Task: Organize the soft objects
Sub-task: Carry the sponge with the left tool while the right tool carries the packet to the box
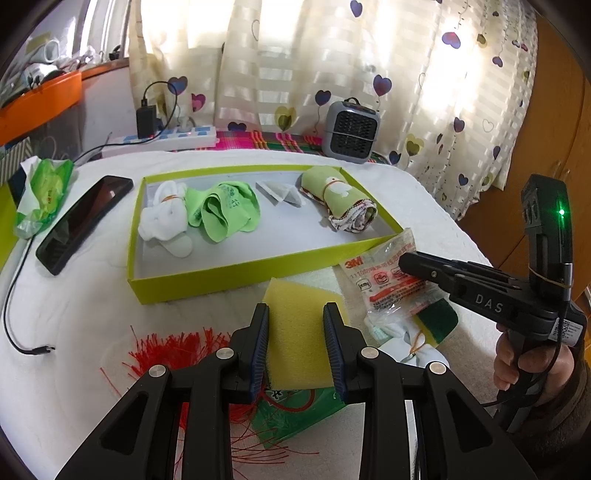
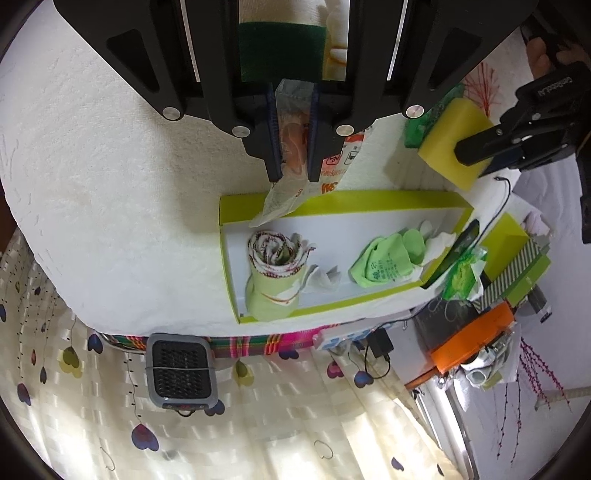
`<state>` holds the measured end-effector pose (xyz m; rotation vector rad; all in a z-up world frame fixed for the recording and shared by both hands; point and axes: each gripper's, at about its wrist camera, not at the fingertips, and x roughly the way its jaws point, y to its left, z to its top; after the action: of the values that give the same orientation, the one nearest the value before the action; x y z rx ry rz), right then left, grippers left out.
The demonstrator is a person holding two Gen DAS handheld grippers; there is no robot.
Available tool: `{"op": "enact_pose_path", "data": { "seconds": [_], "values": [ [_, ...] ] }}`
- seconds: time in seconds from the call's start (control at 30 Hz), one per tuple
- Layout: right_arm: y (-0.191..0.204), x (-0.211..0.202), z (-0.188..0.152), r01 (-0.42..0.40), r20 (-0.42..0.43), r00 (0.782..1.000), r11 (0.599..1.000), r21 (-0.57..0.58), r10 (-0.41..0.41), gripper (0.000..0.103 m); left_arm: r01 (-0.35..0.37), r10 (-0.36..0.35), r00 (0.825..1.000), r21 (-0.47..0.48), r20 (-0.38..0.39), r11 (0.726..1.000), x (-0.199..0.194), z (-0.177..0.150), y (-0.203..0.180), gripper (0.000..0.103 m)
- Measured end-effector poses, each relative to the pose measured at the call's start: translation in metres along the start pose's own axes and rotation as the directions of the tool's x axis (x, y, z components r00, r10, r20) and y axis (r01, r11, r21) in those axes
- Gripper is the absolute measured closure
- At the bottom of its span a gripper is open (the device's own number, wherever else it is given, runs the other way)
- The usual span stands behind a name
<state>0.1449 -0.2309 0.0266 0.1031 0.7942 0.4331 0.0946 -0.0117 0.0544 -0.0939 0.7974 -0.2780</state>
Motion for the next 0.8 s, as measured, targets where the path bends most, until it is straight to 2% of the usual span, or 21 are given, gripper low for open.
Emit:
{"op": "enact_pose_path", "data": {
  "seconds": [0.8],
  "values": [
    [-0.003, -0.039, 0.001, -0.007, 0.138, 0.990, 1.000, 0.029, 0.003, 0.089, -0.004, 0.003, 0.999, 0.021, 0.050, 1.000, -0.025, 0.009, -0.013, 0.075]
  ]
}}
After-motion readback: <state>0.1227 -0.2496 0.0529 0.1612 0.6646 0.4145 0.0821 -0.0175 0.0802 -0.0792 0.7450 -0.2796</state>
